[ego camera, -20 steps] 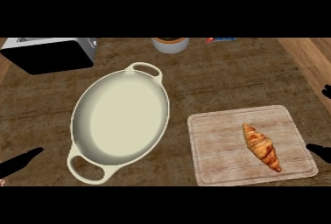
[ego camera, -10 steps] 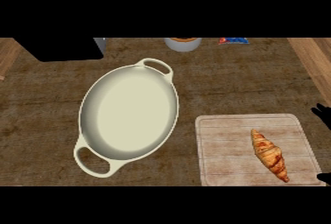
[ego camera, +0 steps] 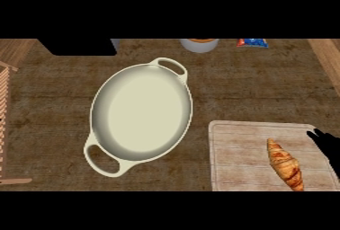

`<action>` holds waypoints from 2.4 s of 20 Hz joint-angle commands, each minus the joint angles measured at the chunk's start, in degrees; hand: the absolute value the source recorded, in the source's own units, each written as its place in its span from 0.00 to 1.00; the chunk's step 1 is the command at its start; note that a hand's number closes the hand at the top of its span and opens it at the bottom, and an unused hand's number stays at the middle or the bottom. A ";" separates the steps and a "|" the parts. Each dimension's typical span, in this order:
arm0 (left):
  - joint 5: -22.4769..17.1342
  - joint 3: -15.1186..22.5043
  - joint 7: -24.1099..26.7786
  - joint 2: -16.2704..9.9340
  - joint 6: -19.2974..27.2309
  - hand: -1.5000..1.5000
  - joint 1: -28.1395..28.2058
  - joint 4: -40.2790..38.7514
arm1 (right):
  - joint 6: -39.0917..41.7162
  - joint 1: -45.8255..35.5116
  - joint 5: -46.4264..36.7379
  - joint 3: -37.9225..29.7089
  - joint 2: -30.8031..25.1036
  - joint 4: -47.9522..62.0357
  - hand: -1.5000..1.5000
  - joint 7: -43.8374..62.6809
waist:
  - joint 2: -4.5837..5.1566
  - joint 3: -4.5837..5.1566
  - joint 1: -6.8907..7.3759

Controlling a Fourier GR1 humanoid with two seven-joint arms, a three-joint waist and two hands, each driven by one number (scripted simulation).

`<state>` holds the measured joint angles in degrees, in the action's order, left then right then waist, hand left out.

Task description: Pick the croissant from the cutting board and place it in the pot

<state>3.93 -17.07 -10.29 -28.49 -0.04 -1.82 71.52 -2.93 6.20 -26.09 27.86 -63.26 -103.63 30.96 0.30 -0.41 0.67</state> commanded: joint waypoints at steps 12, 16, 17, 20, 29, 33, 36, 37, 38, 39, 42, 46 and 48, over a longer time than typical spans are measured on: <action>2.67 5.69 7.60 10.59 -1.58 0.50 -5.90 3.86 | 15.91 -10.86 -4.47 8.89 11.17 -0.08 0.00 24.13 | -0.19 0.47 1.33; 3.31 5.19 5.77 11.23 -1.36 0.50 -6.83 4.21 | 18.05 -12.82 -4.55 10.01 14.31 0.50 0.00 26.88 | -0.42 0.42 0.97; 3.75 5.19 7.22 11.43 -0.92 0.50 -6.45 3.74 | 17.29 -12.28 -5.77 11.12 15.05 2.75 0.00 25.87 | -0.32 0.39 0.97; 2.65 4.38 7.61 10.51 -2.70 0.50 -4.72 4.57 | 18.08 -13.38 -5.91 11.16 17.64 4.03 0.00 28.90 | -0.53 0.40 1.34; 1.34 3.44 7.28 9.31 -4.51 0.50 -3.37 6.04 | 17.06 -15.75 -8.64 11.01 20.33 12.54 0.00 25.66 | -0.61 0.28 1.72; 1.99 3.82 7.63 10.72 -2.86 0.50 -4.07 5.25 | 17.89 -15.75 -8.83 10.87 20.11 12.11 0.00 24.99 | -0.75 0.37 0.58; 2.93 4.52 6.59 10.93 -2.07 0.50 -6.44 4.37 | 17.57 -17.37 -8.81 11.01 23.68 15.89 0.00 24.14 | -0.39 0.34 0.53; 3.40 4.73 6.38 11.50 -1.44 0.50 -5.68 4.11 | 18.85 -15.86 -8.62 11.55 21.46 14.48 0.00 23.06 | -0.56 0.38 -0.18; 1.80 3.46 6.58 9.93 -3.35 0.50 -5.53 4.69 | 18.78 -16.37 -9.41 12.04 22.56 15.77 1.00 23.79 | -0.58 0.36 0.41; 3.57 5.03 7.12 11.95 -1.16 0.50 -5.19 4.76 | 18.92 -16.12 -9.42 12.48 20.92 16.55 1.00 20.24 | -0.51 0.33 0.25; 2.41 3.98 6.71 10.30 -3.12 0.50 -4.89 5.09 | 18.68 -18.06 -10.37 12.40 21.11 16.81 1.00 18.02 | -0.57 0.31 0.58; 3.19 4.10 6.87 10.58 -2.02 0.50 -6.02 3.84 | 17.92 -17.27 -12.36 13.88 22.33 17.01 1.00 17.98 | -0.51 0.36 -0.25; 2.32 4.14 5.77 10.29 -3.36 0.50 -6.61 4.72 | 19.37 -20.78 -12.04 15.62 30.93 15.10 1.00 23.04 | -0.58 0.36 1.21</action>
<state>9.63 -17.42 -8.51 -26.05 -2.00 -5.02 68.80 15.66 -12.50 -37.94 40.65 -40.19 -87.87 51.57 -0.25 -0.67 1.83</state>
